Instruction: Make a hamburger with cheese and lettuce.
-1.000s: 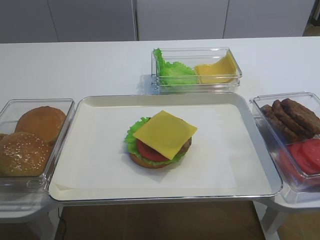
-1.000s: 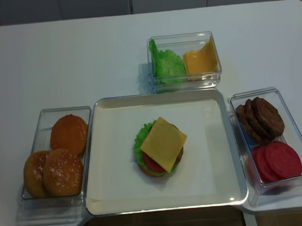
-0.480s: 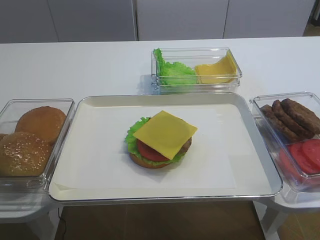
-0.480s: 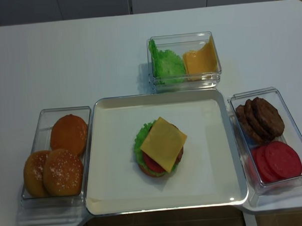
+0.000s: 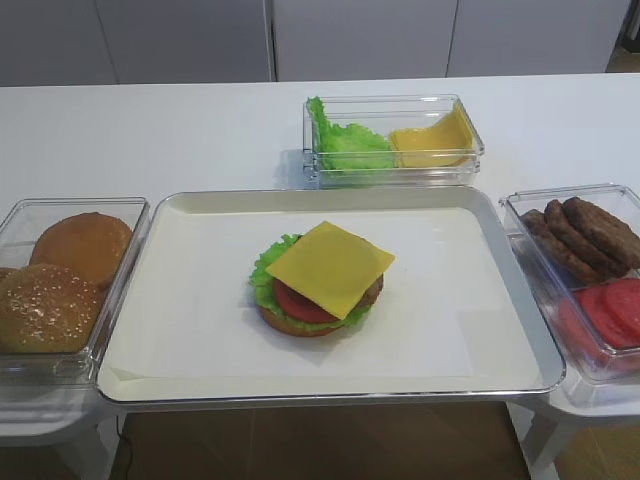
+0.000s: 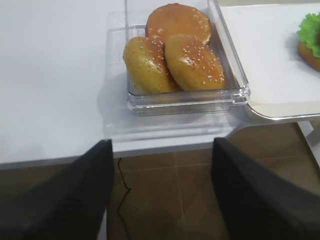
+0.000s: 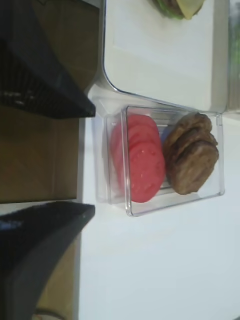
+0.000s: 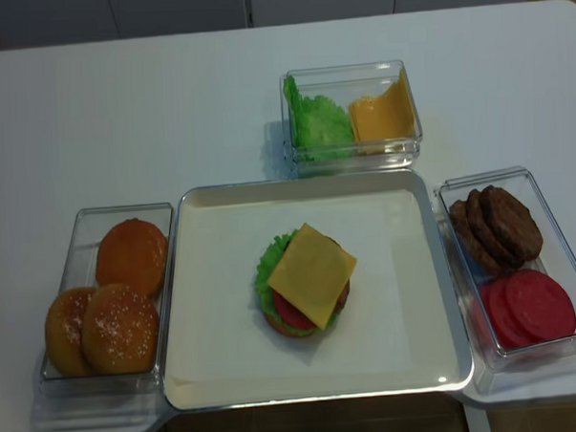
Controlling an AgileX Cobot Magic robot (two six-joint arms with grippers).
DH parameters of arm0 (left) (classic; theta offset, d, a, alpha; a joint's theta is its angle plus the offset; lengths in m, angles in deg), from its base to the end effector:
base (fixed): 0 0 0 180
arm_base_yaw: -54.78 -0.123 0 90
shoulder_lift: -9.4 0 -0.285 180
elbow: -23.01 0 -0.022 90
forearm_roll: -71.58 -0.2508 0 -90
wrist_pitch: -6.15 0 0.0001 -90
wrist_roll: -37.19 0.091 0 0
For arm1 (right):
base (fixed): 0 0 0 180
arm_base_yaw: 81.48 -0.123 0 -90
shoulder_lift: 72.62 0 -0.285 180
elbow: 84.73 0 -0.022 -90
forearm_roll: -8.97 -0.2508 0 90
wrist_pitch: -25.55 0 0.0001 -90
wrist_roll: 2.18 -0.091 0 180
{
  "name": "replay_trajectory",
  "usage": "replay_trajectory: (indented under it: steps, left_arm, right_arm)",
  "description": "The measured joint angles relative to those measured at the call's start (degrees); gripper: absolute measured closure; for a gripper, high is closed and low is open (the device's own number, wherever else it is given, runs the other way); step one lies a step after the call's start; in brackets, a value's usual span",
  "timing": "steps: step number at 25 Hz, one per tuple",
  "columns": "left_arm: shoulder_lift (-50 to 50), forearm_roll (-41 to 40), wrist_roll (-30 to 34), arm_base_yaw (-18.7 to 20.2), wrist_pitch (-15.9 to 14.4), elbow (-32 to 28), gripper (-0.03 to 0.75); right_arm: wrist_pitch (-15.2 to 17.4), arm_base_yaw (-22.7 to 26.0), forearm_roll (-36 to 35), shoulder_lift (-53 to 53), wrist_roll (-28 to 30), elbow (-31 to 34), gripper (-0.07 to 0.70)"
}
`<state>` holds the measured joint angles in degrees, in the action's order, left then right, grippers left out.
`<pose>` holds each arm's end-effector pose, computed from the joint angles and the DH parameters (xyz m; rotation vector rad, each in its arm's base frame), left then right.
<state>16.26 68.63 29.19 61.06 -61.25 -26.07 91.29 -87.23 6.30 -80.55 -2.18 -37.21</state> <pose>-0.0111 0.0056 0.2657 -0.0386 2.1523 -0.0821 -0.0108 0.0028 0.2755 -0.1112 2.1134 0.1161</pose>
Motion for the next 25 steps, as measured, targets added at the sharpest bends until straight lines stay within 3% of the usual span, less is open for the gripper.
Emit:
replay_trajectory:
  steps: [5,25]
  left_arm:
    - [0.0,0.0,0.0,0.0,0.0,0.0,0.260]
    - [0.0,0.0,0.0,0.0,0.0,0.0,0.260]
  right_arm:
    - [-2.7,0.0,0.5,1.1,1.6,0.4,0.228]
    - [-1.9,0.0,0.5,1.1,1.6,1.7,0.228]
